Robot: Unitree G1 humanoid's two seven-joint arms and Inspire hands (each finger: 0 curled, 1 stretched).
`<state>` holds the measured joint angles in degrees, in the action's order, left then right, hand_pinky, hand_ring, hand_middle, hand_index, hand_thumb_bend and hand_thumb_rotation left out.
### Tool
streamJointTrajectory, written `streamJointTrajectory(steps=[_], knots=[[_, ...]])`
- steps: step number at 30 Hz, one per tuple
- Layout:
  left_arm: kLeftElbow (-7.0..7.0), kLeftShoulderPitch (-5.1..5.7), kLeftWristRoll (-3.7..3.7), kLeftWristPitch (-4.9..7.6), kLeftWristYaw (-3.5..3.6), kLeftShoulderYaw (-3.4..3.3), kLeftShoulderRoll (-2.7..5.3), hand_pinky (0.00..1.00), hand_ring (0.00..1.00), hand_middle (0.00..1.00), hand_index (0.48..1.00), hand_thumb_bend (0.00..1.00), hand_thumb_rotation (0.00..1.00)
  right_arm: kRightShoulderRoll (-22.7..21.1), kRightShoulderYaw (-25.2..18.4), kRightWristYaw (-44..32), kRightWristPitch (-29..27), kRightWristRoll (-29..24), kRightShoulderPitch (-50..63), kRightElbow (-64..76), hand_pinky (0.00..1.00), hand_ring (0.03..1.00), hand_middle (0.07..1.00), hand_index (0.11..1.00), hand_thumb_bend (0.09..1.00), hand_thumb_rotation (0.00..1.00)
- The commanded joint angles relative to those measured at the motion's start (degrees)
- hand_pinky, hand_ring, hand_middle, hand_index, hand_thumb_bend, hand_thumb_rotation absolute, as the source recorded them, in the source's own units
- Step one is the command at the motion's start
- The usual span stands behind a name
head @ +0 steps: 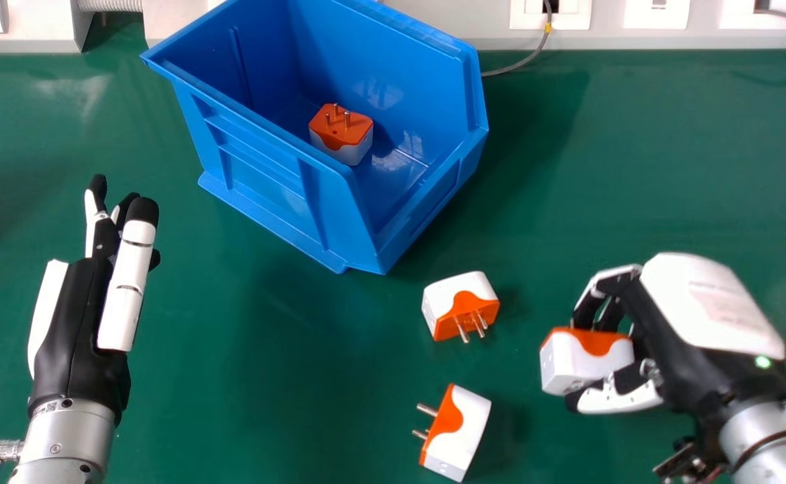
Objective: Pick all objects and put in blue box
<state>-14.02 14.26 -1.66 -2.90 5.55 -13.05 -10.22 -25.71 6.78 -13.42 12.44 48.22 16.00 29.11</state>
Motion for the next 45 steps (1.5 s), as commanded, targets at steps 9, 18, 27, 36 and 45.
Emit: streamJointTrajectory(steps=[9,18,27,36,45], knots=[[-0.33,-0.53,0.56,1.1,-0.27,0.03,-0.74,0.92,0.97,0.98,0.993,0.52,1.0,-1.66,-5.93,-1.26,-2.04,-4.86,-10.04,2.86,0.1,0.161,0.248,0.472,0.49,0.13],[0.17,-0.18,0.98,1.73,-0.66,0.19,-0.73,0.92,0.97,0.98,0.993,0.51,1.0,-0.77,-1.93,0.6,-5.15,-4.98,-27.69,-6.66,0.06,0.111,0.185,0.47,0.49,0.14],[-0.41,0.48,1.41,1.64,-0.62,0.24,-0.67,0.91,0.97,0.98,0.992,0.5,1.0,2.76,4.15,4.24,-8.14,-4.7,-43.17,-21.68,0.06,0.109,0.19,0.469,0.491,0.14],[-0.4,0.75,1.19,1.85,-0.23,0.19,-0.74,0.91,0.97,0.98,0.992,0.5,1.0,8.93,10.86,9.33,-10.62,-4.11,-58.31,-41.7,0.05,0.088,0.16,0.469,0.491,0.14],[-0.5,1.26,1.2,2.53,-0.18,0.51,-0.43,0.91,0.97,0.98,0.992,0.5,1.0,15.77,16.33,13.97,-13.7,-4.4,-72.48,-64.31,0.04,0.08,0.148,0.469,0.49,0.14]])
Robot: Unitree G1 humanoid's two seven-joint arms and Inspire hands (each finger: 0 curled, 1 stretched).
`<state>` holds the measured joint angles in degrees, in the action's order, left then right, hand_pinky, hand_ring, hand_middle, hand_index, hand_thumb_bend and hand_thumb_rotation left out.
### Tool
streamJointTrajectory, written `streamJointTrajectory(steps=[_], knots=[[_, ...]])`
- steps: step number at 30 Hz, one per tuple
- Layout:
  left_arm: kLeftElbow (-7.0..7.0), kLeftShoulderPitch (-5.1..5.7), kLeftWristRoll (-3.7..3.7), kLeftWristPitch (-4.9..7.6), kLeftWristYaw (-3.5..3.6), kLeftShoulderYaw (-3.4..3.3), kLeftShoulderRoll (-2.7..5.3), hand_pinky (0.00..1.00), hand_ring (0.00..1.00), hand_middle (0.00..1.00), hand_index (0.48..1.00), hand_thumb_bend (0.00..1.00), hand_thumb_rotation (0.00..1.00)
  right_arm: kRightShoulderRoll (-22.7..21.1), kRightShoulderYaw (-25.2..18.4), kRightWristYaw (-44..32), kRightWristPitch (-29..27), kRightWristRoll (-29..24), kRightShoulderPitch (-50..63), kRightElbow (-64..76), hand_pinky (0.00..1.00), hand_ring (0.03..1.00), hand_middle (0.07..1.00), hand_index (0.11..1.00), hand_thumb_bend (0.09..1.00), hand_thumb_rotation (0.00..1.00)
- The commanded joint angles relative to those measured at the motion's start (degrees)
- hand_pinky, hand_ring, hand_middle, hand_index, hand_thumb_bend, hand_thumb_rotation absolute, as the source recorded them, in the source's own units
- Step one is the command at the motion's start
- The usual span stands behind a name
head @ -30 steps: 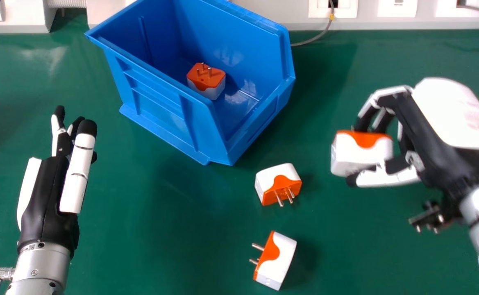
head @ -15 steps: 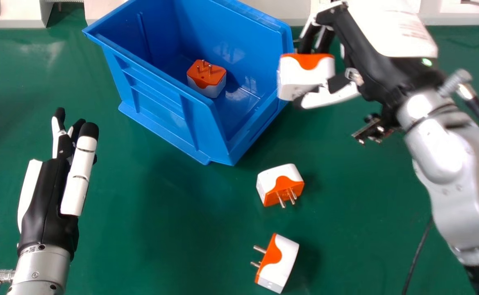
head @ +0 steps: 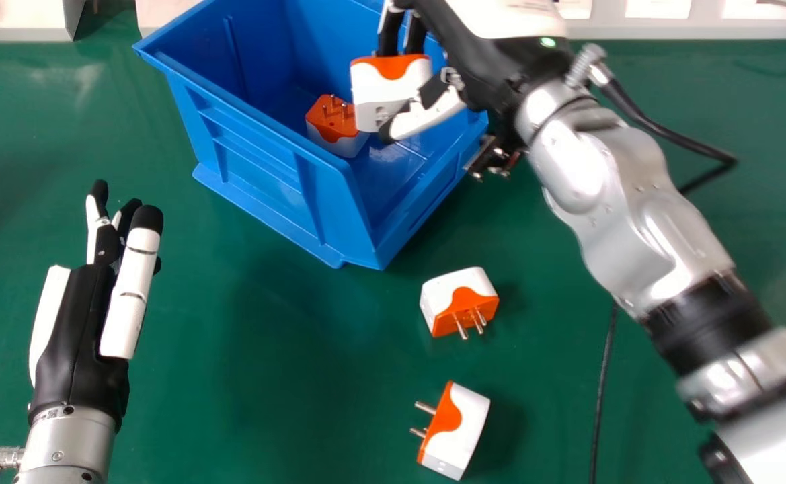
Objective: Pick all objects and put in blue box
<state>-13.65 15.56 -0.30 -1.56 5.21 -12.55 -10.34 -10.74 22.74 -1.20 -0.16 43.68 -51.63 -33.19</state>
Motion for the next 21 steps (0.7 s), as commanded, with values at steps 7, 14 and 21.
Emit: streamJointTrajectory(steps=[7,14,21], knots=[[-0.95,0.52,-0.21,1.67,0.19,-0.05,-0.28,0.91,0.96,0.98,0.991,0.5,1.0,5.67,4.84,3.21,-0.6,1.27,-16.21,-20.2,0.03,0.076,0.142,0.469,0.49,0.14],[-1.87,1.53,-0.51,1.77,0.29,-0.08,-0.03,0.91,0.96,0.98,0.991,0.5,1.0,10.65,7.82,4.6,0.96,1.78,-23.69,-33.16,0.03,0.081,0.143,0.469,0.501,0.12],[-2.59,2.33,-0.75,1.81,0.07,0.07,0.55,0.91,0.96,0.98,0.995,0.51,1.0,13.5,10.49,7.01,2.16,2.47,-26.26,-38.72,0.03,0.081,0.149,0.471,0.506,0.11]])
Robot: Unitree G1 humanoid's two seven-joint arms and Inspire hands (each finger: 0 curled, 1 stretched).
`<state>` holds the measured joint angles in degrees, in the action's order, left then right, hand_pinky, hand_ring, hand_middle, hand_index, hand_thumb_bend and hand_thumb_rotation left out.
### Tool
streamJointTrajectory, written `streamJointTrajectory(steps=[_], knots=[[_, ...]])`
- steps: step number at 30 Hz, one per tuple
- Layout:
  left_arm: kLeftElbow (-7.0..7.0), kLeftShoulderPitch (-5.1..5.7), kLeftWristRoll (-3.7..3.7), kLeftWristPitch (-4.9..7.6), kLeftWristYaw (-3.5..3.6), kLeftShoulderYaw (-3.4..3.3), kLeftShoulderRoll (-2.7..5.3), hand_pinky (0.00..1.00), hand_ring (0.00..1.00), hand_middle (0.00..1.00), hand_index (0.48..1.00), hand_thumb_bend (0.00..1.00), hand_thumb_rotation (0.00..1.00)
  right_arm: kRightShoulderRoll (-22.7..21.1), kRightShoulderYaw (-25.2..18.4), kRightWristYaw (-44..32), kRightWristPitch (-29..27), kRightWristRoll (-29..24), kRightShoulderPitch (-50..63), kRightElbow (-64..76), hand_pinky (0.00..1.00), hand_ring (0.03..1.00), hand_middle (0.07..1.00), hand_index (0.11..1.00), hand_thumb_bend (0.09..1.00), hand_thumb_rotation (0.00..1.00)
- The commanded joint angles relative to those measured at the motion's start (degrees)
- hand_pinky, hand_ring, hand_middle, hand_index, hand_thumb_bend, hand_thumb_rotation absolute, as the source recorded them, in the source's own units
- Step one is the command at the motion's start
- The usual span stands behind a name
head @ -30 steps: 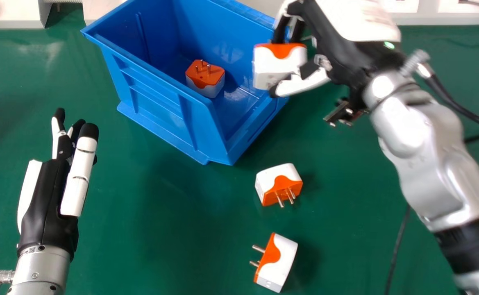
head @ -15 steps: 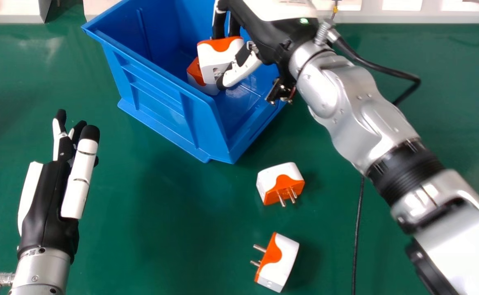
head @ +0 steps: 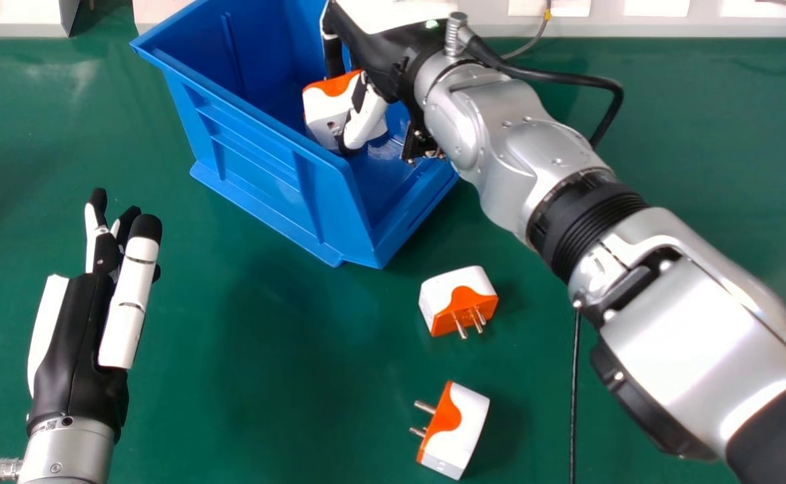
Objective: Pick all objects and put in blue box
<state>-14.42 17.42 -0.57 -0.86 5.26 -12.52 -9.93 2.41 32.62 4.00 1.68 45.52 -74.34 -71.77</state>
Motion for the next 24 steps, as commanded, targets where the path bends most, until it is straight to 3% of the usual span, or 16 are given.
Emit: streamJointTrajectory(steps=[1,8,16,24], knots=[[-1.9,0.55,-0.41,1.09,-0.05,0.12,0.24,0.91,0.96,0.98,0.995,0.51,1.0,0.61,0.97,2.01,0.53,0.73,-3.74,-0.57,0.03,0.081,0.149,0.471,0.506,0.11],[-2.05,0.64,0.02,0.74,-0.54,0.38,0.59,0.9,0.96,0.98,0.997,0.51,1.0,2.02,1.55,3.44,1.08,-0.21,-4.21,-2.18,0.03,0.076,0.14,0.482,0.509,0.11],[-2.93,0.91,-0.07,0.28,-0.84,0.67,1.15,0.89,0.95,0.98,0.996,0.51,1.0,2.52,1.28,4.11,1.59,-0.68,-3.6,-2.82,0.04,0.086,0.159,0.474,0.513,0.11],[-2.32,0.66,0.09,0.42,-0.74,0.57,1.05,0.89,0.95,0.98,0.995,0.51,1.0,2.21,-3.89,3.23,1.48,-6.84,-2.31,-2.37,0.06,0.107,0.186,0.484,0.509,0.11]])
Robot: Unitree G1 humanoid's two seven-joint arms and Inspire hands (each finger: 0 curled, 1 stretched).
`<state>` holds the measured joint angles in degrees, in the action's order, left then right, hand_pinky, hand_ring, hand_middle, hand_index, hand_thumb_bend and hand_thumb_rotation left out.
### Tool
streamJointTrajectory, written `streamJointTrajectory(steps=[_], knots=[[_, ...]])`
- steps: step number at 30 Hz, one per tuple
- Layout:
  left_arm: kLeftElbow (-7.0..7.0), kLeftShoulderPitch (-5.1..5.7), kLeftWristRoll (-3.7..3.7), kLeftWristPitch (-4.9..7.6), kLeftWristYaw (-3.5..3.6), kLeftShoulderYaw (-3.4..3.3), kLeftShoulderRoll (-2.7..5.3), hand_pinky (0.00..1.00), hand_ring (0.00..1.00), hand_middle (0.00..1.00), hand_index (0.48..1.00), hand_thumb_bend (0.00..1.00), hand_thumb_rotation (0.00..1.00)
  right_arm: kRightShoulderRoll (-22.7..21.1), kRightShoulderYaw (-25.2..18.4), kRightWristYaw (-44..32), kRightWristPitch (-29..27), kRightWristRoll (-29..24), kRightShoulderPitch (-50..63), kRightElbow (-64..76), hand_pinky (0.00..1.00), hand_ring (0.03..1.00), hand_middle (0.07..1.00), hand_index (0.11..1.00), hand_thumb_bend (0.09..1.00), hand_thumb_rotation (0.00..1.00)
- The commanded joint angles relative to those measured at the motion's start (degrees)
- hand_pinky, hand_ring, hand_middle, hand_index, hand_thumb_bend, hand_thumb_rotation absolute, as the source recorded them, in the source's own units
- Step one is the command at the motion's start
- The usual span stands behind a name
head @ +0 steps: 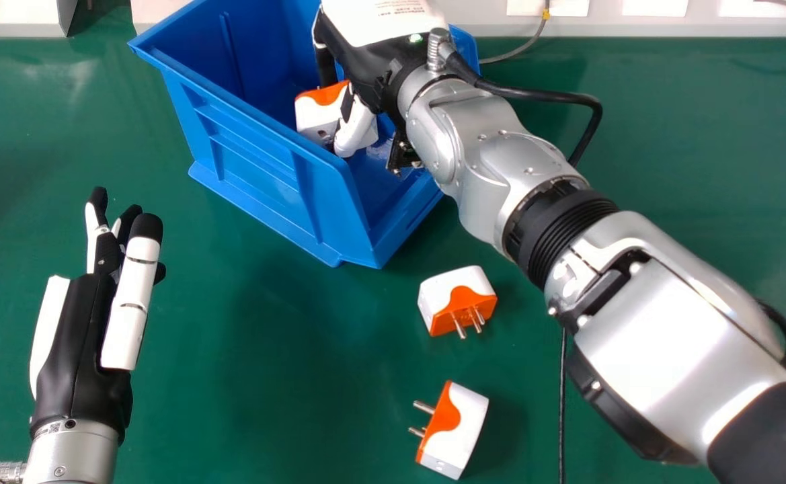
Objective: Pick all objects and put in blue box
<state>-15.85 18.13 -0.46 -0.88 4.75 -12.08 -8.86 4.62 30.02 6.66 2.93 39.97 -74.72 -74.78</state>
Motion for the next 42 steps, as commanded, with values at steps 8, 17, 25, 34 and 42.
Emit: streamJointTrajectory(steps=[8,17,25,34,42], knots=[[-0.46,-0.4,-0.13,0.56,-0.12,0.03,-0.15,0.89,0.95,0.98,0.995,0.51,1.0,-0.73,-0.5,0.22,-0.33,-1.53,-0.93,1.49,0.42,0.534,0.606,0.68,0.542,0.18],[0.46,-1.56,0.48,0.32,-0.21,0.29,-0.44,0.89,0.95,0.98,0.995,0.51,1.0,-1.76,-1.64,1.5,-1.47,-2.79,0.46,2.37,0.74,0.919,0.955,0.919,0.564,0.28],[1.93,-2.91,1.08,0.64,-0.22,0.31,-0.86,0.89,0.95,0.98,0.995,0.51,1.0,-2.76,-2.22,2.04,-1.53,-3.38,1.9,4.02,0.79,0.963,0.989,0.957,0.55,0.26],[3.88,-4.61,1.22,0.76,-0.29,0.27,-1.56,0.9,0.95,0.98,0.994,0.52,1.0,-7.49,-4.67,1.52,0.34,-4.46,9.86,22.16,0.82,0.986,0.999,0.964,0.455,0.21],[5.69,-5.62,0.83,1.09,-0.03,-0.01,-1.94,0.9,0.96,0.98,0.991,0.52,1.0,-17.75,-8.43,-3.44,1.95,-2.6,30.03,61.21,0.83,0.988,1.0,0.96,0.421,0.15]])
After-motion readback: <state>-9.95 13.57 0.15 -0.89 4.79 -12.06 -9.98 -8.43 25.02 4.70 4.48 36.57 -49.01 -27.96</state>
